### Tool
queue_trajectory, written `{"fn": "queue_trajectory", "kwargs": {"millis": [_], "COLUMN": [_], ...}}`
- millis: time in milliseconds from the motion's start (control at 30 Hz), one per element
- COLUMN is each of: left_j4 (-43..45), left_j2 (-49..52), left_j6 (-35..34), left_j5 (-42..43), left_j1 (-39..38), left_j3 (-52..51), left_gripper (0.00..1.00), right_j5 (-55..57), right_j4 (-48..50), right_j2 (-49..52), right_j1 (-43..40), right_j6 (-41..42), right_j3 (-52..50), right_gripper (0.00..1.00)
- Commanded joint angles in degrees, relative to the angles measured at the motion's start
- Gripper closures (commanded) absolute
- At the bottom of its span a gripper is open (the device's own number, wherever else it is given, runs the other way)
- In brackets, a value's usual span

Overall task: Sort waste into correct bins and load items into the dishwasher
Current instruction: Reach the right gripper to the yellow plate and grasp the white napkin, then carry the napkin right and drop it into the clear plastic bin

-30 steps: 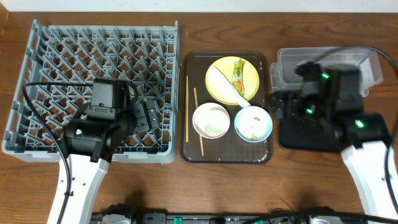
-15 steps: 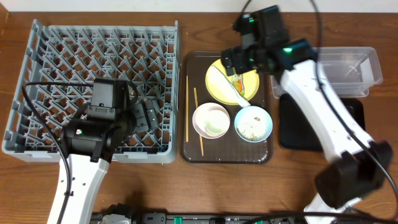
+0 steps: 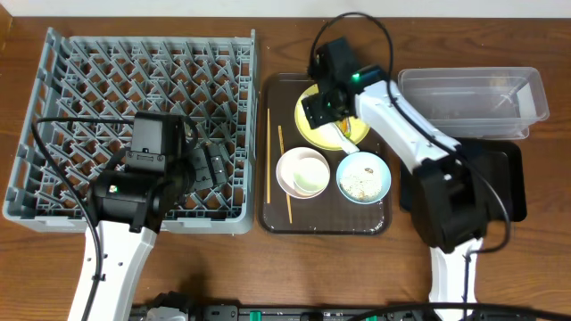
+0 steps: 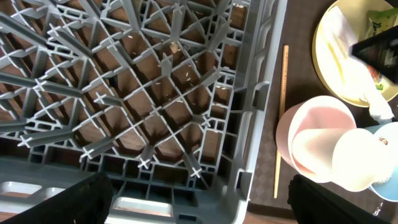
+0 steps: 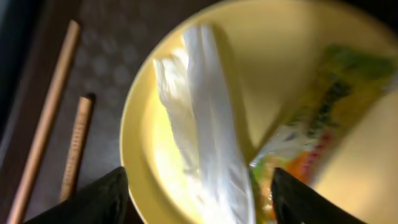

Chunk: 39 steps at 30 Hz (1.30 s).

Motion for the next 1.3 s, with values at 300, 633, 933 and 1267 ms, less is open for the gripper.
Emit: {"fn": "queue_trajectory", "kwargs": {"millis": [300,633,933,1267], "left_j4": [-0.15,-0.15,-0.15,-0.13], "left_j2": [0.11,0.11,0.11,0.11], "left_j6": [0.50,0.50,0.50,0.50], "left_j5": [-0.90,-0.90,-0.90,-0.90], "left_j1": [-0.07,-0.07,-0.07,-0.07], "left_j3": [0.96,0.96,0.96,0.96], "left_gripper": [0.06,0.07,0.07,0.07], "right_j5": [3.80,3.85,6.78,18.60], "right_j4": [-1.07,-1.77,-2.34,-10.84], "right_j2": [4.94,2.60,-9.66,-14.14], "right_j1": [1.66,1.25,-4.74,-18.84], "right_j6": [2.80,3.80,5.86,22.91], "right_j3": [0.83,2.56,8.35,7.61], "right_gripper": [0.74,0.99,0.99,0.99]}}
